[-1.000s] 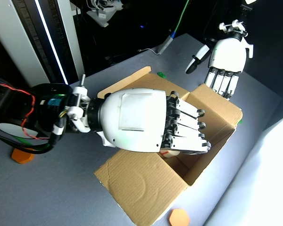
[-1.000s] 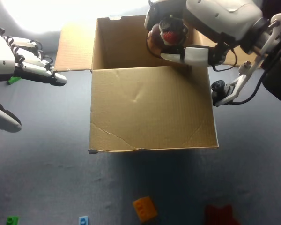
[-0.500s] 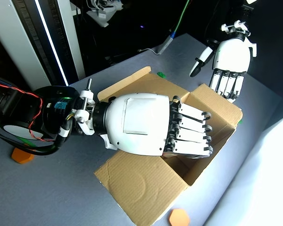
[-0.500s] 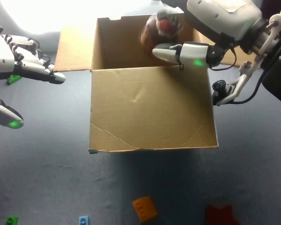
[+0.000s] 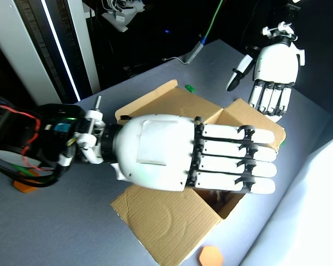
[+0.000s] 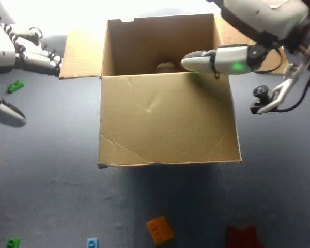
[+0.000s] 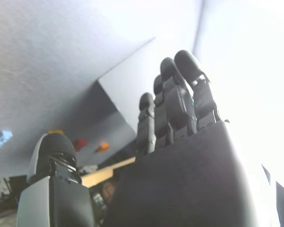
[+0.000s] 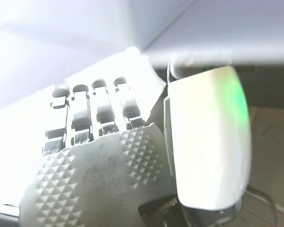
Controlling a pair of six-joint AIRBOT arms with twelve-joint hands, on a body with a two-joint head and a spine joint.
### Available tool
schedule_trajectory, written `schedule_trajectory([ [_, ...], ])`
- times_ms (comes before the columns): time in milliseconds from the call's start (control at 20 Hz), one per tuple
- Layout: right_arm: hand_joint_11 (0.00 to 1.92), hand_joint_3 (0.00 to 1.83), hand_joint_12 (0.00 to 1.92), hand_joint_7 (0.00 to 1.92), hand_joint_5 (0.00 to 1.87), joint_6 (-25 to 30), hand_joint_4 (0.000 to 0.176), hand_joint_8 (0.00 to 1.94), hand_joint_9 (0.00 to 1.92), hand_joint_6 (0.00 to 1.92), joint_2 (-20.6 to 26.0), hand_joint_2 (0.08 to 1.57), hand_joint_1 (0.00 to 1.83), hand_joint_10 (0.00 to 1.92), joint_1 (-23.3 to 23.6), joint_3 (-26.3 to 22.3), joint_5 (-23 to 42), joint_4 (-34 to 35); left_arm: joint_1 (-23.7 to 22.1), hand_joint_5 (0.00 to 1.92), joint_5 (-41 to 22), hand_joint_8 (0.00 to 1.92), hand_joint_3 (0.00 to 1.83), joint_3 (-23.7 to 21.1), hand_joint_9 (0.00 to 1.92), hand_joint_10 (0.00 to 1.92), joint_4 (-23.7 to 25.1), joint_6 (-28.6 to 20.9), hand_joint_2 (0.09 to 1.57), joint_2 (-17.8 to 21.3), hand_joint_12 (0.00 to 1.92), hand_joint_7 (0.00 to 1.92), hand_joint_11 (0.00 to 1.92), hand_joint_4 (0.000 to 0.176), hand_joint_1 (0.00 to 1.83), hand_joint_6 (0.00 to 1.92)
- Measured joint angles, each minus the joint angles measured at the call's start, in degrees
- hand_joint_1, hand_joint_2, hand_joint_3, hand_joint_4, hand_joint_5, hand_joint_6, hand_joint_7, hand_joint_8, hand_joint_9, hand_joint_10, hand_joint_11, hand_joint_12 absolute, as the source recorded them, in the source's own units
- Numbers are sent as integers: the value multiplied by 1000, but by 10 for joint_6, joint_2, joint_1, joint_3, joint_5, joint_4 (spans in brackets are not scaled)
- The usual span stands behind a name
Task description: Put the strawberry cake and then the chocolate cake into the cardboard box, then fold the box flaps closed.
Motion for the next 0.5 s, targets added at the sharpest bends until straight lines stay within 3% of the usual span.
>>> schedule_trajectory([
  [100,0,0,0,0,0,-15,12,0,0,0,30,956,747,0,0,-29,-3,18,-20,190,-1,4,0,2,369,9,-4,1,1047,-1,1134,260,0,85,362,7],
  [200,0,0,0,0,0,-30,6,0,0,0,62,965,677,0,1,-55,-7,27,-39,230,-7,5,0,8,374,10,-3,1,1053,-2,1144,265,0,79,355,21],
  [350,0,0,0,0,0,-44,0,0,0,0,98,964,701,0,5,-73,-13,75,-64,227,-9,0,3,9,366,2,7,-3,1069,-2,1135,263,0,90,329,7],
  [500,0,0,0,0,0,-67,0,0,0,0,144,970,660,0,8,-93,-14,115,-90,208,-15,1,6,9,358,1,23,-10,1084,-2,1122,251,0,85,295,0],
])
